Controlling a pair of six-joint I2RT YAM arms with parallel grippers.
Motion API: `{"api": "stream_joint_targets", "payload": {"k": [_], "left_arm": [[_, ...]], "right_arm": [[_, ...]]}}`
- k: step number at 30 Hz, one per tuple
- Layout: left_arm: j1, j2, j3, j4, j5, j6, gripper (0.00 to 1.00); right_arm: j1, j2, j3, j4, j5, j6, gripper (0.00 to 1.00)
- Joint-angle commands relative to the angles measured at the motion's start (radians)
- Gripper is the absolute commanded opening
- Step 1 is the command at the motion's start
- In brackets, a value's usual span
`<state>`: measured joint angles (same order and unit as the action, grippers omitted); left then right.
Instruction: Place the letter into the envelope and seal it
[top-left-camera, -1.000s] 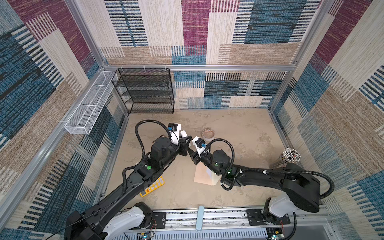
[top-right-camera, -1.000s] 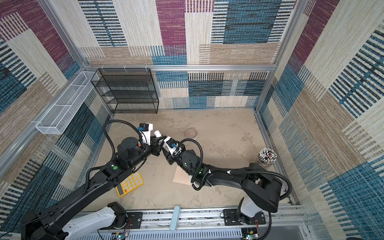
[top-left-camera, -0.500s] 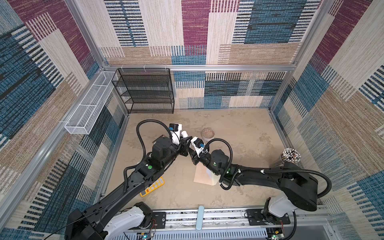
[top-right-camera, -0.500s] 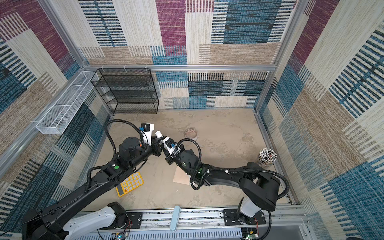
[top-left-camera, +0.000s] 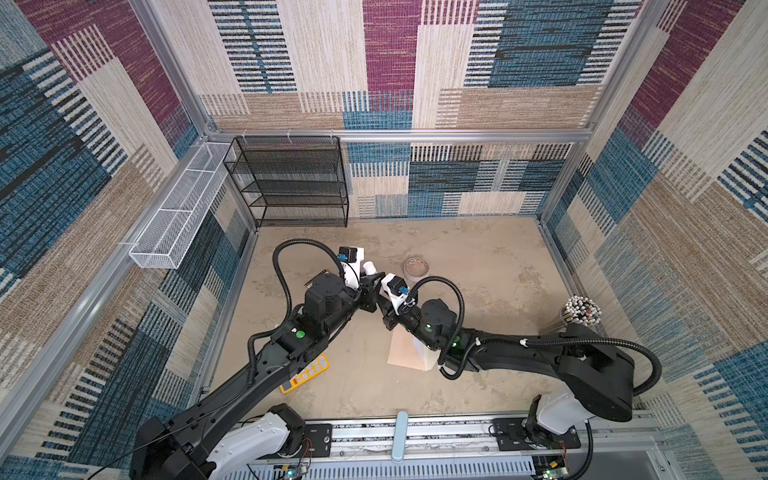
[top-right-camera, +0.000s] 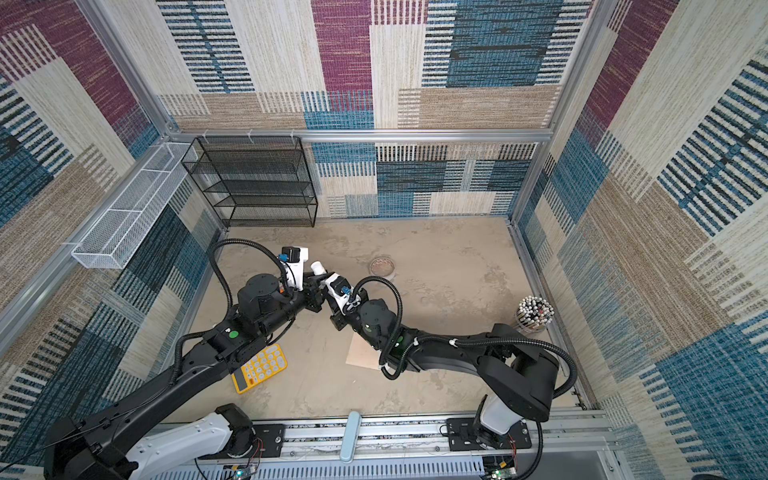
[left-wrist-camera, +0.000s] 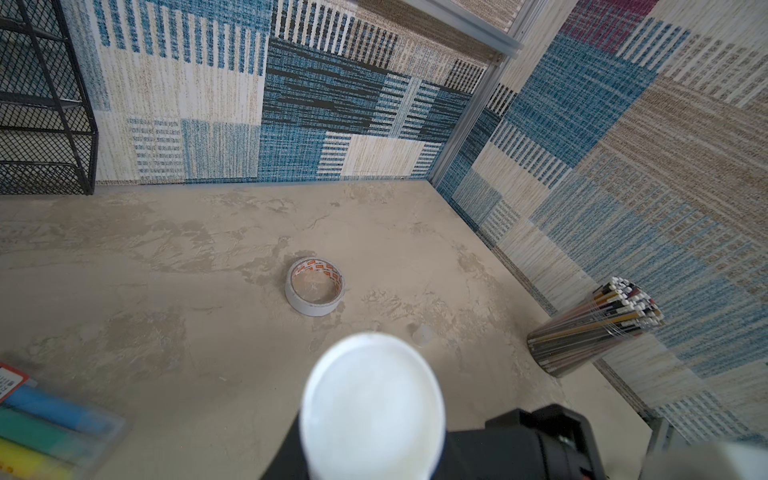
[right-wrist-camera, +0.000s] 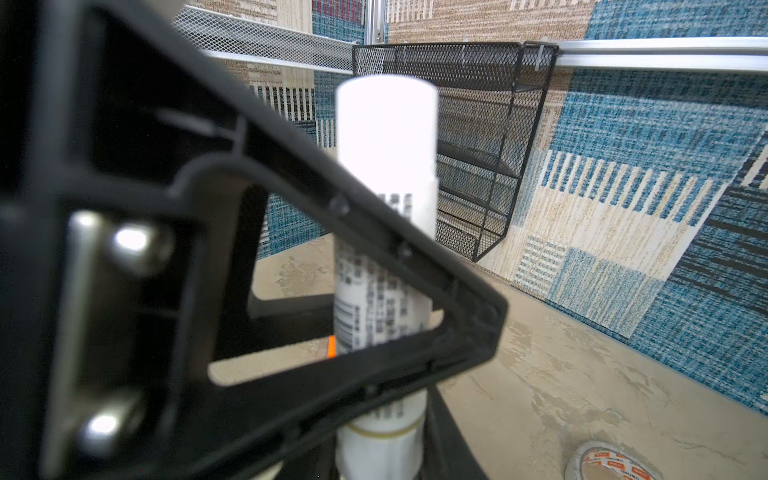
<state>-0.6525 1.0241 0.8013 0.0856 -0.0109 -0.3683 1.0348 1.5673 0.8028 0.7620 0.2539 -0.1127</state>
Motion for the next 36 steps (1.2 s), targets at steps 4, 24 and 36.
{"api": "stream_joint_targets", "payload": {"k": [4,24,36], "left_arm": [[0.001,0.008,-0.02,0.073,0.039,-0.031,0.0],[0.007,-0.029,-0.088,0.075,0.276,-0.042,0.0],[0.051,-0.078,-0.088,0.058,0.643,-0.013,0.0]], "right_arm": [[0.002,-0.01,0.007,0.023,-0.017,0.013,0.24],[0.0,-0.247,-0.095,-0.106,-0.25,0.028,0.13],[-0.081,-0.436,-0.139,-0.3,-0.656,0.111,0.09]]}}
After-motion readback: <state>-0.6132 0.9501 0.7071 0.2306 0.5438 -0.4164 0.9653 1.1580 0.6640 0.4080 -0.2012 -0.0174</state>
